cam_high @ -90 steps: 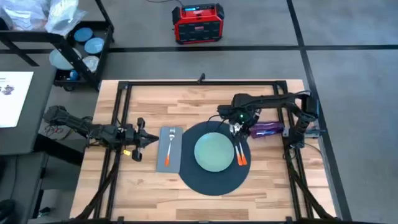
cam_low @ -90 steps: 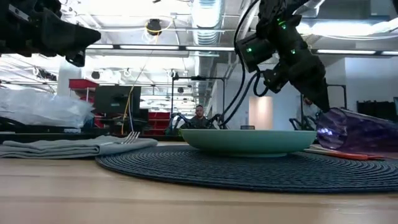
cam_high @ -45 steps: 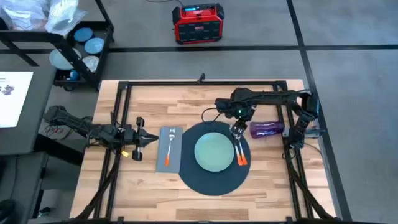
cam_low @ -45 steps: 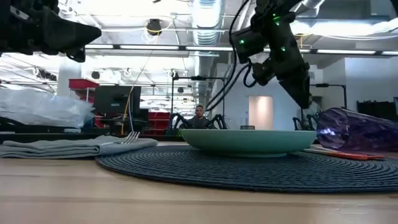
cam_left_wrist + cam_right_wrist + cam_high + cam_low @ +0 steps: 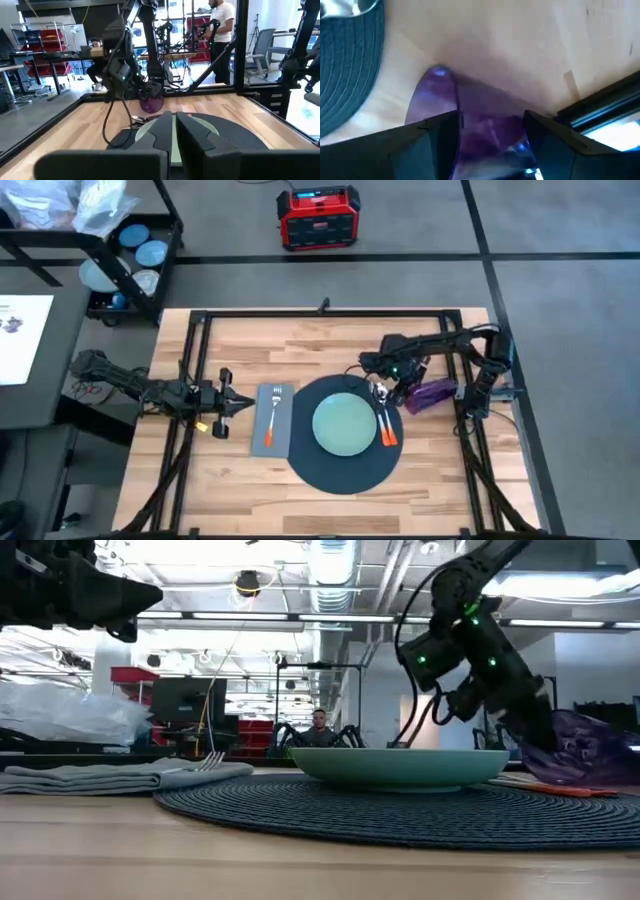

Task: Set table place
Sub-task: Move the purple glass to the right side of the blue placemat

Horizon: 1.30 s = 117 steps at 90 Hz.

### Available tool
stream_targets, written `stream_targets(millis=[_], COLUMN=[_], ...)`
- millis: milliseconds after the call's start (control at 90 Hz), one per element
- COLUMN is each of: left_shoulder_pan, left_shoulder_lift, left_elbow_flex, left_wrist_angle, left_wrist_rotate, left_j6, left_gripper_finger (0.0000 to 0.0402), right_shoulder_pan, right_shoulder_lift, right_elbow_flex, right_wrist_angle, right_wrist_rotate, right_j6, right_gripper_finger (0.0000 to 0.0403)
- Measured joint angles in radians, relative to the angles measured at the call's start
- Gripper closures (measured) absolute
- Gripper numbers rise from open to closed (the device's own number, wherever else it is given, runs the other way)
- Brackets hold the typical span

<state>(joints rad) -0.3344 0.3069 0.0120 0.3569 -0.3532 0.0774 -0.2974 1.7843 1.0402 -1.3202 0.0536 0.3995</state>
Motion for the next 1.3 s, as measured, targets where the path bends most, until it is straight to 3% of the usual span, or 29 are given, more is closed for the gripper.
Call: stream_targets(millis=[189,333,567,800,978,1300], left_shoulder_pan=[0.0,0.0,0.0,0.0,0.0,0.0], left_shoulder_lift=[0.0,0.001,0.0,0.0,0.0,0.0], left_elbow_flex=[0.0,0.0,0.0,0.0,0.0,0.0], left_wrist_angle=[0.001,0.0,-0.002,-0.01,-0.009,-0.003], left_wrist_rotate=[0.0,0.0,-0.001,-0.002,-0.002,-0.002], left_j6=[-0.016,-0.026,-0.04,-0.052,-0.052,-0.087], left_gripper_finger=[0.0393,0.0393,0.0393,0.0393,0.0393,0.0393], right_shoulder_pan=[0.073,0.117,0.122,0.095,0.061,-0.011], right_shoulder_lift=[0.003,0.004,-0.026,-0.237,-0.405,-0.515], right_elbow_flex=[0.02,0.097,0.22,0.306,0.306,0.198], right_wrist_angle=[-0.028,-0.154,-0.215,-0.086,-0.104,0.065], right_wrist_rotate=[0.109,0.1,0.145,0.155,0.201,0.21], right_j6=[0.043,0.037,0.041,0.07,0.105,0.056], right_gripper_finger=[0.03,0.0386,0.04,0.0402,0.0402,0.0402])
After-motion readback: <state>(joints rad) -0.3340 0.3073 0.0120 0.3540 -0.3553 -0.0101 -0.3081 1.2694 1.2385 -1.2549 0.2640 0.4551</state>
